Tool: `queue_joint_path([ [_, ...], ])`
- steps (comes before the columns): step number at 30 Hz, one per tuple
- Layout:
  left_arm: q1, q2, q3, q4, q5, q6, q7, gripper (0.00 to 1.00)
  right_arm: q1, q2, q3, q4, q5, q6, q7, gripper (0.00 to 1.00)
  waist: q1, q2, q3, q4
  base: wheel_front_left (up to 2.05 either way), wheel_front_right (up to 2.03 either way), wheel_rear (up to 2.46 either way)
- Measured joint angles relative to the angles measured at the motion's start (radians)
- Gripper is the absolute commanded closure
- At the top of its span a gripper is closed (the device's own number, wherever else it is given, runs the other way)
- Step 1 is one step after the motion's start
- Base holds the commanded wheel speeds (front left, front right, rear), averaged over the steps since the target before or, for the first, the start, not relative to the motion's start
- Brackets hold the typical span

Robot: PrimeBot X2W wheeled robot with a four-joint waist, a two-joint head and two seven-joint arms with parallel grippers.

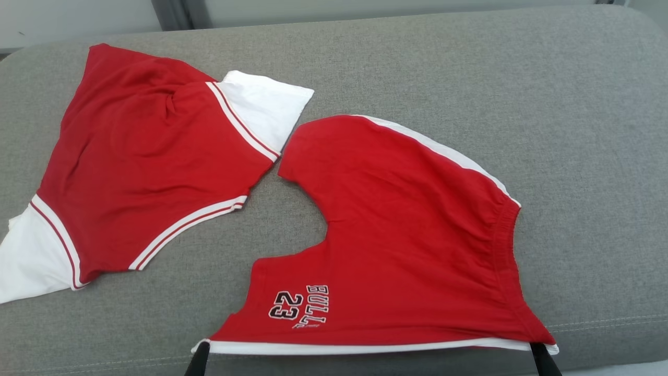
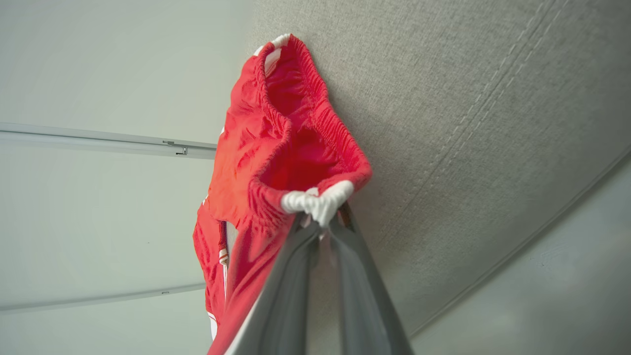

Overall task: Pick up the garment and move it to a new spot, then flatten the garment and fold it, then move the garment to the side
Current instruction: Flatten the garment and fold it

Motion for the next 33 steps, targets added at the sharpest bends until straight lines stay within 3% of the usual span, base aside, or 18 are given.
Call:
queue_joint_path([
  [8, 0.078, 0.055, 0.02, -0.016, -0.007, 0.0, 0.026, 1.0, 0.028, 0.002, 0.004, -0.037, 0.0, 0.0, 0.003, 1.0, 0.0, 0.0, 0.022, -0.017, 0.0, 0.0, 0.0],
  [14, 0.063, 0.1, 0.056, -0.056, -0.008, 0.0, 0.038, 1.0, 0.012, 0.039, 0.017, -0.078, 0.016, 0.0, 0.003, 1.0, 0.0, 0.0, 0.033, -0.037, 0.0, 0.0, 0.0],
  [18, 0.016, 0.143, 0.086, -0.086, -0.006, 0.0, 0.057, 1.0, -0.029, 0.081, 0.032, -0.087, 0.037, 0.0, 0.0, 1.0, 0.0, 0.0, 0.052, -0.056, 0.0, 0.0, 0.0],
  [33, -0.24, 0.264, 0.111, -0.17, 0.034, 0.008, 0.179, 1.0, -0.25, 0.1, 0.037, -0.062, 0.066, 0.016, -0.007, 1.0, 0.0, 0.0, 0.146, -0.152, 0.0, 0.0, 0.0],
])
